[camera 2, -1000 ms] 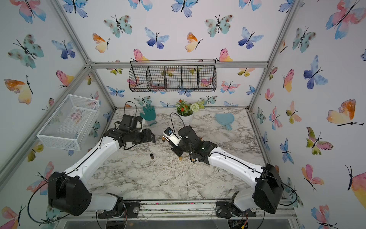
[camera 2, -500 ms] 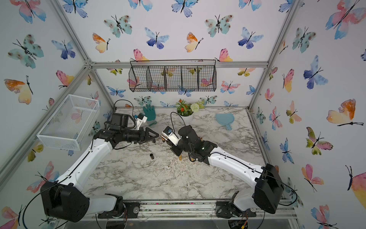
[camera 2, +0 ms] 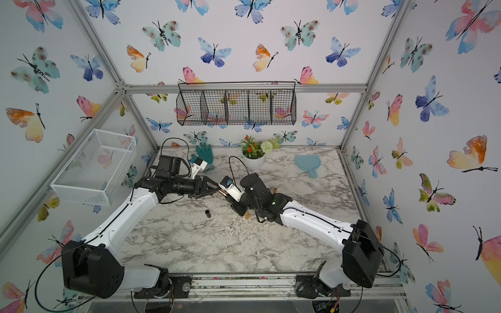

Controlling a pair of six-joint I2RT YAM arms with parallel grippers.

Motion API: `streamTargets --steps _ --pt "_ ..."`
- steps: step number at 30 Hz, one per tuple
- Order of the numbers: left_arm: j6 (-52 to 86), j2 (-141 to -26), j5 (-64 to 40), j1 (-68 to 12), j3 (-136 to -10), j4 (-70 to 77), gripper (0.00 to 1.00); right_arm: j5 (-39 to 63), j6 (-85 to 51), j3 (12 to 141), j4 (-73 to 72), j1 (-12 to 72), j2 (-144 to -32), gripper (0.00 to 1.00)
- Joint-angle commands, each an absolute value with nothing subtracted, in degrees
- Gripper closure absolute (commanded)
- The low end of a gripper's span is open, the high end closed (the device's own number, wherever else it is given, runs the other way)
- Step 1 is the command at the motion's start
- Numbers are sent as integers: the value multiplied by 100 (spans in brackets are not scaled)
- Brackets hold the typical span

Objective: Open the lipstick cap
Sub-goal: Place the lipstick at the center of the board.

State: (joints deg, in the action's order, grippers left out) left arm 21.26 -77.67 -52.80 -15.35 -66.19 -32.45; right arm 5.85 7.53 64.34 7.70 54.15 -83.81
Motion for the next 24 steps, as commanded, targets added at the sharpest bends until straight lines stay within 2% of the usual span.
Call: streamTargets --steps 1,5,21,22,24 --pt "1973 -7844 -5451 -1615 -6645 -3182 46 660 725 6653 598 5476 -8472 98" --pt "1957 -7861 -5440 -1624 -6645 -3169 52 682 747 6684 589 5493 -8499 98" --pt "1960 -7877 -5488 -1620 -6608 -3103 88 436 756 6702 642 5537 -8583 97" --pt "1955 -7871 -5493 -1617 -6615 -3103 89 395 749 6699 648 5537 -8587 93" --pt "1971 -7851 -5471 -1622 -6635 -3101 91 257 706 6714 662 5537 -8617 76"
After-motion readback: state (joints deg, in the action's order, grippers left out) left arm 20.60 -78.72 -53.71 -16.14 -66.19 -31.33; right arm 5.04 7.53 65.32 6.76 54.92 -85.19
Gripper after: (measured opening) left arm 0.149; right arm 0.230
